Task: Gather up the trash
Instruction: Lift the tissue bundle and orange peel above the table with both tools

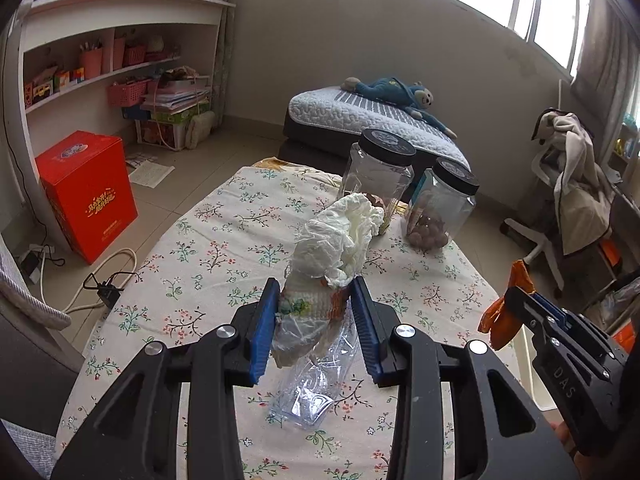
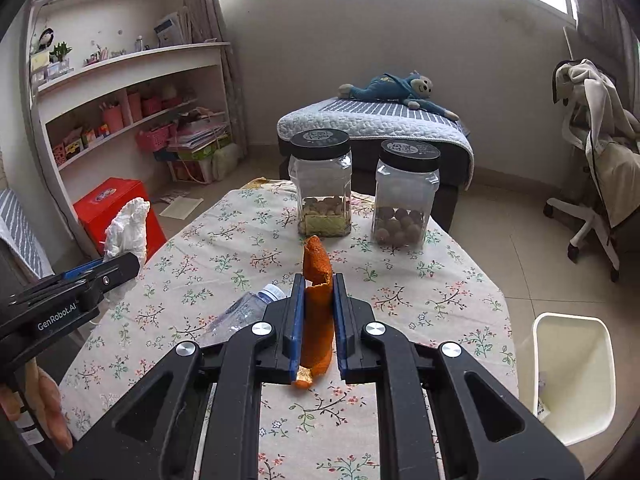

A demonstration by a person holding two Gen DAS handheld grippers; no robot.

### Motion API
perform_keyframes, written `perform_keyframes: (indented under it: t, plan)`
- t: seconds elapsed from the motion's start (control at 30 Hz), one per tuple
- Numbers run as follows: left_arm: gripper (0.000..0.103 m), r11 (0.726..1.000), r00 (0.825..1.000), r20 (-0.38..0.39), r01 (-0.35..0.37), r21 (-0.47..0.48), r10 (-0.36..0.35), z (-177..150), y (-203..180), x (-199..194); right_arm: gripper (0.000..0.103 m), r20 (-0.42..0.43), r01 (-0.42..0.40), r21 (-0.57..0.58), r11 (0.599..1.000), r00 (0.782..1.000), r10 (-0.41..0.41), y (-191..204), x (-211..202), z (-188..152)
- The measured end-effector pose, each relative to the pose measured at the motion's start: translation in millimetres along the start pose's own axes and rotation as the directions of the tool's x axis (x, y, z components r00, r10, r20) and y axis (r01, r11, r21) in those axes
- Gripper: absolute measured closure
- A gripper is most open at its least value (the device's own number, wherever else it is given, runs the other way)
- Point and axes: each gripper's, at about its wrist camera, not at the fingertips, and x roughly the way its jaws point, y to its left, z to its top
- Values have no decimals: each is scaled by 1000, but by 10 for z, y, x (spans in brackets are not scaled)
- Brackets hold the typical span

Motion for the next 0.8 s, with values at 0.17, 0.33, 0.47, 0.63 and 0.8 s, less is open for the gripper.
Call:
perform_keyframes:
  t: [0.17, 0.33, 0.47, 0.63, 0.8]
  plan:
    - [65, 1000, 1000, 12, 11, 20, -11, -6, -165, -4, 91, 27, 19, -1, 1000, 999, -19, -99, -96, 7]
    - [65, 998, 999, 19, 30, 46, -31, -28, -348, -3, 91, 40, 38, 2, 999, 998, -38, -232, -173, -4]
    - [65, 997, 999, 15, 48, 60, -49, -44, -464, 4, 91, 51, 57, 7, 998, 997, -57, -343, -234, -8]
    - [65, 994, 997, 13, 80, 74, -81, -60, -645, -6, 91, 61, 80, 19, 997, 995, -81, -489, -293, -24]
    - [65, 987, 993, 8, 119, 104, -120, -87, -897, -2, 91, 77, 115, 33, 993, 990, -117, -668, -398, -41]
